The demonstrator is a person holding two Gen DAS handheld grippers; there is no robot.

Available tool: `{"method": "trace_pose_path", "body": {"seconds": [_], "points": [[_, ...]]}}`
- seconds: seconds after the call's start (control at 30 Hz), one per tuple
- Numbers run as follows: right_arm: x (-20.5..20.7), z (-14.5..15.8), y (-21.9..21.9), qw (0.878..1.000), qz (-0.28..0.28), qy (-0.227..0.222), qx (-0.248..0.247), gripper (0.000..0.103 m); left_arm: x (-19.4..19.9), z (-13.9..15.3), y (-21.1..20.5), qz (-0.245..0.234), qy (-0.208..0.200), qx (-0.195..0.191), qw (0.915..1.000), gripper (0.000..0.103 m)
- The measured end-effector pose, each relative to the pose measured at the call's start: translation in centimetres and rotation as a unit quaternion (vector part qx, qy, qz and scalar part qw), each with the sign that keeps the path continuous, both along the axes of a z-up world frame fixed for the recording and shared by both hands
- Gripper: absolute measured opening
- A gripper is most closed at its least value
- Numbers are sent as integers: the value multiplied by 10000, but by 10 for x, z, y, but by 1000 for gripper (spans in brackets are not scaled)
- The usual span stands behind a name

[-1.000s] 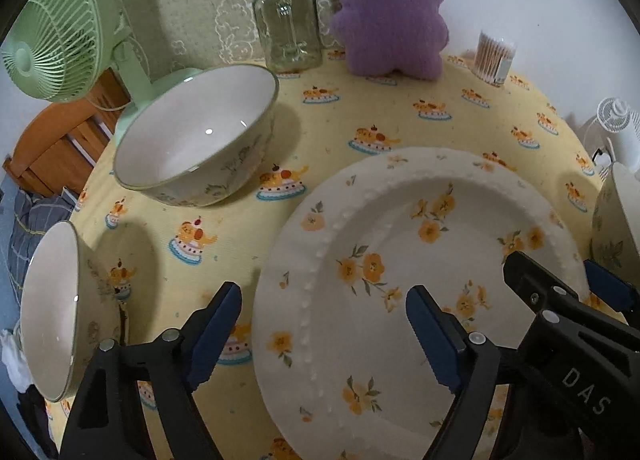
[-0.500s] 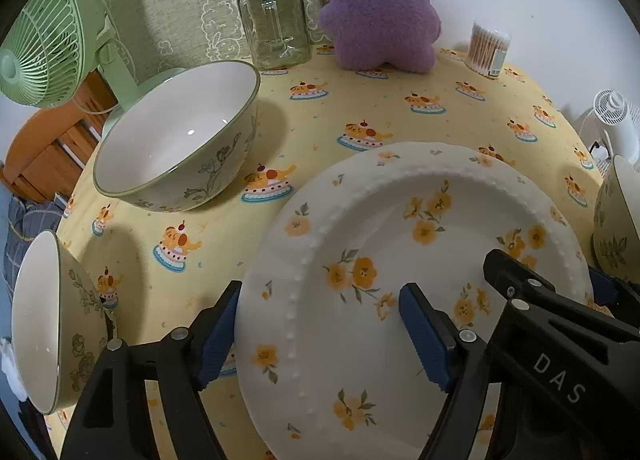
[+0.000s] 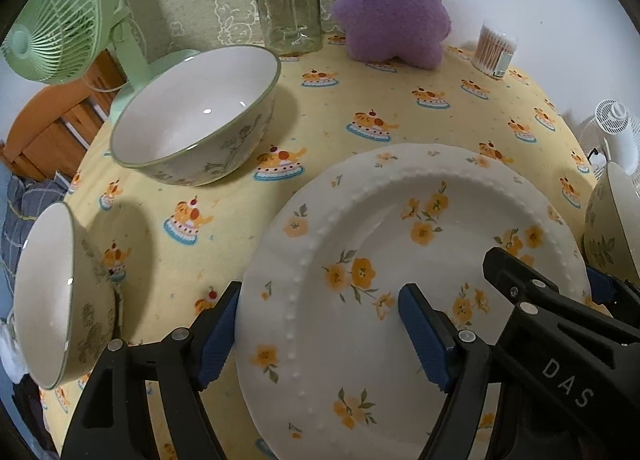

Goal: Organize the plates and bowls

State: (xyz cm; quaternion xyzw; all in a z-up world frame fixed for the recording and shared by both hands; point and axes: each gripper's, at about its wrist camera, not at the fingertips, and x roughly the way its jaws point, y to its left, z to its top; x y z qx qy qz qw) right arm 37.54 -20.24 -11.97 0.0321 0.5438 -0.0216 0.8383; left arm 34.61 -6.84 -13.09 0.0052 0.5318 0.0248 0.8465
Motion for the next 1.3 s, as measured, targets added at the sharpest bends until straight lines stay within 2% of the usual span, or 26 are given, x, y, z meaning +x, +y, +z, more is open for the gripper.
{"method": "trace_pose_path", "body": {"seconds": [0.4, 0.8, 1.1, 1.3], "points": [[-34, 36, 10, 9997, 66, -209, -96, 79, -33, 36, 5, -129, -277, -5, 9995, 77], [-100, 85, 17, 9978, -374, -417, -341, 79, -84, 72, 5, -622, -524, -204, 9965, 77], [-153, 105, 18, 9950, -677, -534, -511, 79, -127, 84, 0, -933, -617, -329, 9932, 77], [-187, 104, 13, 9926, -928, -529, -579, 79, -151, 79, -7, -1161, -485, -399, 9912, 77]]}}
